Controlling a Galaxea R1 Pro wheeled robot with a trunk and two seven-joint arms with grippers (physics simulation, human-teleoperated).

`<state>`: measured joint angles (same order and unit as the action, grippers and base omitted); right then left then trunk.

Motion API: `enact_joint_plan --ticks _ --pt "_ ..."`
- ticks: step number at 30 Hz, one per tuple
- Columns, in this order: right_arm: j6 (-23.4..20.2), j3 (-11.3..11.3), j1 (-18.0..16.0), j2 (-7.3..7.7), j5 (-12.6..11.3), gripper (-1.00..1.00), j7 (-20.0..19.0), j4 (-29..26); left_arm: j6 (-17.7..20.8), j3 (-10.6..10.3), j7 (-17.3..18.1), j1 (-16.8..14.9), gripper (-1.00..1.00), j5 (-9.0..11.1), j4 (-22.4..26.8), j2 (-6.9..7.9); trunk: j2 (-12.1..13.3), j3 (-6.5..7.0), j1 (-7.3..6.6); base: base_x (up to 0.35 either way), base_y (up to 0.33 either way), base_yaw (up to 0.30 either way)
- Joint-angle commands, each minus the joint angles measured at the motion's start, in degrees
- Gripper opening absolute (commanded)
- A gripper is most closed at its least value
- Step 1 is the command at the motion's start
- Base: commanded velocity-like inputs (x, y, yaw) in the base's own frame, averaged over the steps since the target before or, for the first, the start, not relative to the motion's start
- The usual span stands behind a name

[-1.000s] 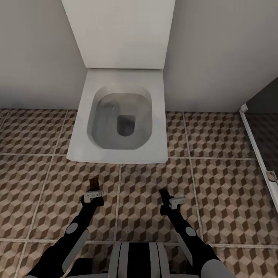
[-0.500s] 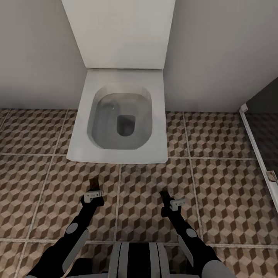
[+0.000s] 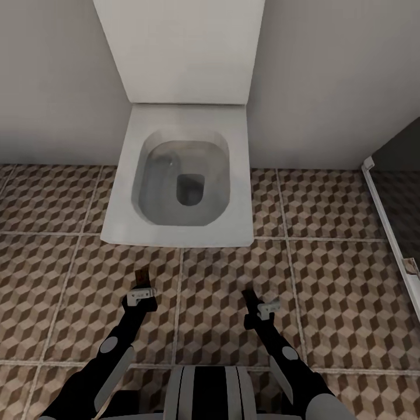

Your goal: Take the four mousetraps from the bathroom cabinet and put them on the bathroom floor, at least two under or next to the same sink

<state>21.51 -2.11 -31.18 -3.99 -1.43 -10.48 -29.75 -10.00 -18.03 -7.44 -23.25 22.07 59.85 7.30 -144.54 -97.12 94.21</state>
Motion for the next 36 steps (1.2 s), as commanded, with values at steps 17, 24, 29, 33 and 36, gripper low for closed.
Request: enact_joint_plan --ticks 17,24,29,33,36 --pt "0.7 0.0 0.0 0.7 -0.2 -1.0 -0.2 1.9 -0.3 -0.3 -0.6 0.0 -1.0 0.3 0.0 0.11 0.0 -0.02 -0.01 0.0 0.0 0.0" --pt "2.4 0.0 0.0 0.69 -0.3 -1.0 -0.2 1.9 -0.3 -0.3 -0.6 0.0 -1.0 0.3 0.0 0.1 0.0 -0.02 -0.01 0.0 0.0 0.0" --pt "4.5 0.0 0.0 0.62 -0.3 -1.0 -0.2 1.8 -0.3 -0.3 -0.6 0.0 -1.0 0.3 -0.3 0.12 0.0 -0.02 -0.01 0.0 0.0 0.0" --pt "5.0 0.0 0.0 0.57 -0.3 1.0 -0.1 1.8 -0.3 -0.3 -0.6 0.0 -1.0 0.3 -0.4 0.16 0.0 -0.02 -0.01 0.0 0.0 0.0" --pt "5.1 0.0 0.0 0.62 -0.3 1.0 -0.1 1.8 -0.3 -0.3 -0.6 0.0 -1.0 0.3 -0.4 0.17 0.0 -0.02 -0.01 0.0 0.0 0.0"
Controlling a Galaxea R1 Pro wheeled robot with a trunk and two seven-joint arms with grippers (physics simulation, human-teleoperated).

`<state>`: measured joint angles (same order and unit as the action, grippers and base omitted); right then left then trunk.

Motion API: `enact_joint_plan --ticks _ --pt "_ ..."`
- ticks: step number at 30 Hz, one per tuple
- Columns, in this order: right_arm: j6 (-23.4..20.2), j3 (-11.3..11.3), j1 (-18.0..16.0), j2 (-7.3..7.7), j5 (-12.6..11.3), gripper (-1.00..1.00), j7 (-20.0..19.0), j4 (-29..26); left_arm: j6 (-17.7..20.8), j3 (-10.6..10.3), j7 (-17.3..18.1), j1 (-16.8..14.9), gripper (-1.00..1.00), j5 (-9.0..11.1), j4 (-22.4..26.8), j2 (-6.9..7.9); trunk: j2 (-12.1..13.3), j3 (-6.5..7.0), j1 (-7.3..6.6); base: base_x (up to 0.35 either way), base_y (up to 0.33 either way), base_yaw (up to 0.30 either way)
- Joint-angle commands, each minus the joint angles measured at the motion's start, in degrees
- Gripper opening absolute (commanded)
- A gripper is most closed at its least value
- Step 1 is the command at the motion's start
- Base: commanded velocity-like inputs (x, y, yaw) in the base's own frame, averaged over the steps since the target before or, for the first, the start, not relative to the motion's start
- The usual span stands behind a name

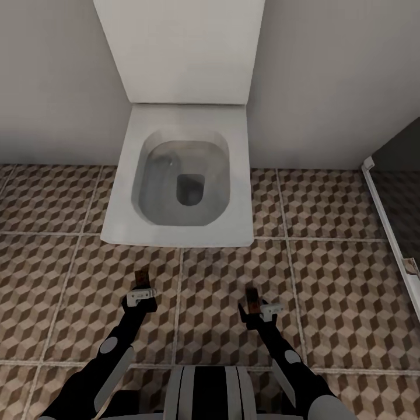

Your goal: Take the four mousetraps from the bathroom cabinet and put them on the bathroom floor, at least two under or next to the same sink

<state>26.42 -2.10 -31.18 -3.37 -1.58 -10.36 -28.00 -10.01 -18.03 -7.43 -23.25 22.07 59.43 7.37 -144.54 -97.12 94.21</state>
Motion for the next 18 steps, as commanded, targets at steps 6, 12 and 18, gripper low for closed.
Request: enact_joint_plan --ticks 6,12,18 --pt "0.2 0.0 0.0 0.02 -0.2 1.0 -0.2 0.0 -0.3 -0.3 -0.6 0.0 -1.0 0.3 0.0 0.1 0.0 -0.02 -0.01 0.0 0.0 0.0" --pt "0.2 0.0 0.0 0.03 -0.2 1.0 -0.2 0.0 -0.3 -0.3 -0.6 0.0 -1.0 0.3 0.0 0.1 0.0 -0.02 -0.01 0.0 0.0 0.0" --pt "0.2 0.0 0.0 0.03 -0.2 1.0 -0.2 0.0 -0.3 -0.3 -0.6 0.0 -1.0 0.3 0.1 0.1 0.0 -0.02 -0.01 0.0 0.0 0.0"
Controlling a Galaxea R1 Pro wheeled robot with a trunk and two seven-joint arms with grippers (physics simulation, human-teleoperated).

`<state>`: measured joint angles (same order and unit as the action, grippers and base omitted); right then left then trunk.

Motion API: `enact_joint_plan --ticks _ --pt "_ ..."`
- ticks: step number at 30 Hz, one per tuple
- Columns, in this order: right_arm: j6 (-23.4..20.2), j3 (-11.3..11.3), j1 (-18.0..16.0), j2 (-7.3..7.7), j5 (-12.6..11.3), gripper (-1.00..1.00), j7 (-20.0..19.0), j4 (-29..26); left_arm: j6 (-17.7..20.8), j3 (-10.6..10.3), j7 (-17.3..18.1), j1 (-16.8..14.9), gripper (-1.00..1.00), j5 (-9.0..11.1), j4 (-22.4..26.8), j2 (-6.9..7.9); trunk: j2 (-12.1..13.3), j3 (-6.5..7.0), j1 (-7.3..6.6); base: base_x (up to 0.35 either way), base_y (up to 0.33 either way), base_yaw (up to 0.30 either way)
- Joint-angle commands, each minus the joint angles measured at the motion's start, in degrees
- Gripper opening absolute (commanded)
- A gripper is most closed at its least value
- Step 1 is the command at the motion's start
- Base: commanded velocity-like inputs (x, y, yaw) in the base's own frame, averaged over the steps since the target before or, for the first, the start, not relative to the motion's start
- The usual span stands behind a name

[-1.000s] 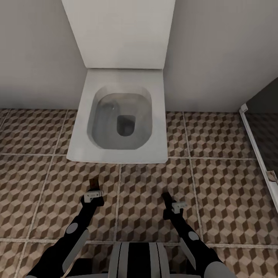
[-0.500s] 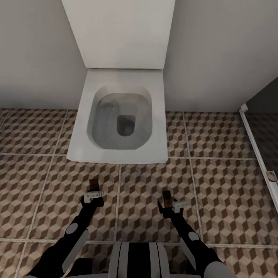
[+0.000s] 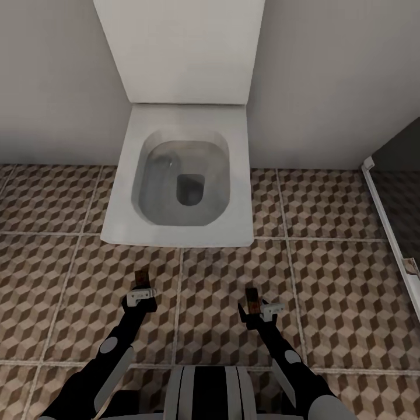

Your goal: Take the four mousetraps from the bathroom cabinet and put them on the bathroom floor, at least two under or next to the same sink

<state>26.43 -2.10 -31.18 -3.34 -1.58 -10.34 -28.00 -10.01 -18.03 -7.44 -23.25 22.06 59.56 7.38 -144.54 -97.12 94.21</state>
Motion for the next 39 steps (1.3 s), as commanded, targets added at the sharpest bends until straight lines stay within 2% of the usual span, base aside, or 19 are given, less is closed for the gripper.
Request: enact_joint_plan --ticks 1,11,34,39 --pt "0.2 0.0 0.0 0.0 -0.2 1.0 -0.2 0.0 -0.3 -0.3 -0.6 0.0 -1.0 0.3 0.0 0.09 0.0 -0.02 -0.01 0.0 0.0 0.0" --pt "0.1 0.0 0.0 0.05 -0.2 1.0 -0.2 0.0 -0.3 -0.3 -0.6 0.0 -1.0 0.3 0.4 0.09 0.0 -0.02 -0.01 -0.051 0.0 0.0" --pt "0.1 0.0 0.0 0.09 -0.2 1.0 -0.2 0.0 -0.3 -0.3 -0.6 0.0 -1.0 0.3 0.3 0.09 0.0 -0.02 -0.01 -0.321 0.0 0.0" --pt "0.1 0.0 0.0 0.09 -0.2 1.0 -0.2 0.0 -0.3 -0.3 -0.6 0.0 -1.0 0.3 0.3 0.09 0.0 -0.02 -0.01 -0.159 0.0 0.0"
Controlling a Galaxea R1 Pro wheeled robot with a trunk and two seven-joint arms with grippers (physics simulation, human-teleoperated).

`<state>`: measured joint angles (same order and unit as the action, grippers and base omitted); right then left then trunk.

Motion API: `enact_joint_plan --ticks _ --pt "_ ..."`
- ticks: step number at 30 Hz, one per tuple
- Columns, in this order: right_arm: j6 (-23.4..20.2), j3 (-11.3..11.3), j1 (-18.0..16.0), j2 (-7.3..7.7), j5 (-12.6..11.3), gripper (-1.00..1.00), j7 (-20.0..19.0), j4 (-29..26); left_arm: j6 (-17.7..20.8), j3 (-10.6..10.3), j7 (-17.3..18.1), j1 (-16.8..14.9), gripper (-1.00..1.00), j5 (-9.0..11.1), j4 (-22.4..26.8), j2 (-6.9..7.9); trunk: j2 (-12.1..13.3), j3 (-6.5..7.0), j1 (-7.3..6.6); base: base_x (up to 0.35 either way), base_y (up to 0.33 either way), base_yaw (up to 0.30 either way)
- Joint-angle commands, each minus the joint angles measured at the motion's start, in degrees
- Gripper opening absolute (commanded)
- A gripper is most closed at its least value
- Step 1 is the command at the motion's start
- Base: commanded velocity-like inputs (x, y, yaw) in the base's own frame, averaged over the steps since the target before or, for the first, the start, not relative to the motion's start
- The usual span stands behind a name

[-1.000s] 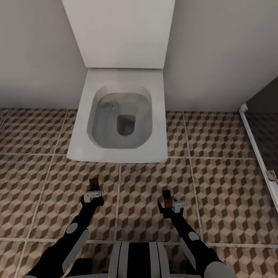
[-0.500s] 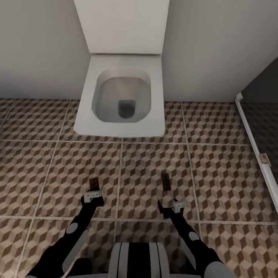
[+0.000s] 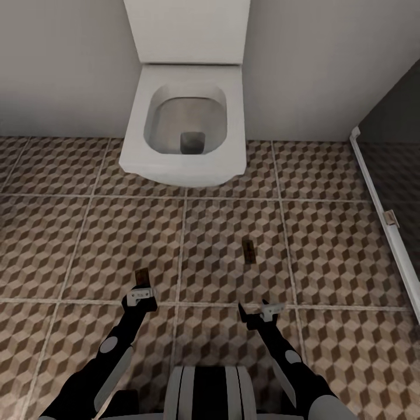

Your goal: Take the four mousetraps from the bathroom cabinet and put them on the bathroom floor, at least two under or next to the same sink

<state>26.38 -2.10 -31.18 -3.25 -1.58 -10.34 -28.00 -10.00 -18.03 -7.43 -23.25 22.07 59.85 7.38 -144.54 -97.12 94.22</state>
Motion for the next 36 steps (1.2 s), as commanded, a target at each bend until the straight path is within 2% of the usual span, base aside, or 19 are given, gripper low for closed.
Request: enact_joint_plan --ticks 1,12,29,36 --pt "0.2 0.0 0.0 0.0 -0.2 1.0 -0.2 0.0 -0.3 -0.3 -0.6 0.0 -1.0 0.3 0.0 0.09 0.0 -0.02 -0.02 -0.056 0.0 0.0" --pt "0.2 0.0 0.0 0.0 -0.2 1.0 -0.2 0.0 -0.3 -0.3 -0.6 0.0 -1.0 0.3 0.0 0.09 0.0 -0.02 -0.02 -0.069 0.0 0.0" --pt "0.2 0.0 0.0 0.0 -0.2 1.0 -0.2 0.0 -0.3 -0.3 -0.6 0.0 -1.0 0.3 0.1 0.09 0.0 -0.02 -0.02 0.018 0.0 0.0" --pt "0.2 0.0 0.0 0.0 -0.2 1.0 -0.2 0.0 -0.2 -0.3 -0.6 0.0 -1.0 0.3 0.0 0.09 0.0 -0.02 -0.02 0.207 0.0 0.0"
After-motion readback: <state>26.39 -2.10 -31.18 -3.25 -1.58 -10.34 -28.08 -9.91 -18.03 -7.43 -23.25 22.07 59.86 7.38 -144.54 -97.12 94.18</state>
